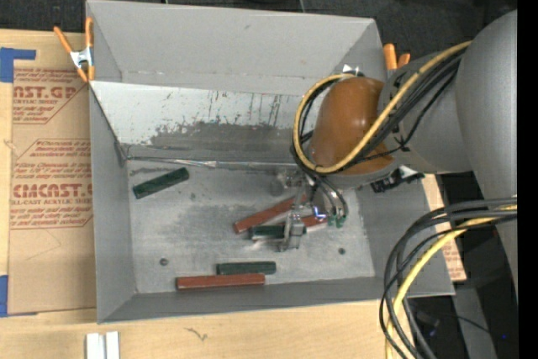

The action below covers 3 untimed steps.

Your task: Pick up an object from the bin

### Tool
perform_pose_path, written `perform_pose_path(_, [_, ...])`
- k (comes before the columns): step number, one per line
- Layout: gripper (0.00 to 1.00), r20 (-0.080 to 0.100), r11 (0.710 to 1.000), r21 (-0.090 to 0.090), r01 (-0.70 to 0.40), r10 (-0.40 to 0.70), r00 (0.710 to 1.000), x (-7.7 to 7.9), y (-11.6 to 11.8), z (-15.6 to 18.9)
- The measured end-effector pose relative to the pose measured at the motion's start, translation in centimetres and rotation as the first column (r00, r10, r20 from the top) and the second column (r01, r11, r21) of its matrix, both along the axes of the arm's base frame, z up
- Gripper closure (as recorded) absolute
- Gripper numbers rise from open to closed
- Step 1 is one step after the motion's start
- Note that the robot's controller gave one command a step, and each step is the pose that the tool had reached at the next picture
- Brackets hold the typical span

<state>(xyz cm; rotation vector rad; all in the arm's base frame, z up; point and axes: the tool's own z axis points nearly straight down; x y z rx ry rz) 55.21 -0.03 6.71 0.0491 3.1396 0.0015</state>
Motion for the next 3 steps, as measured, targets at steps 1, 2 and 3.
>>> perform_pose_path(1, [1.00,0.001,0.998,0.000,-0.070,0.070,0.998,-0.35,-0.98,0.29])
perform_pose_path(2, [1.00,0.001,0.998,0.001,-0.070,0.070,0.998,-0.35,-0.95,0.29])
perform_pose_path(3, [1.00,0.001,0.998,0.001,-0.070,0.070,0.998,-0.36,-0.94,0.48])
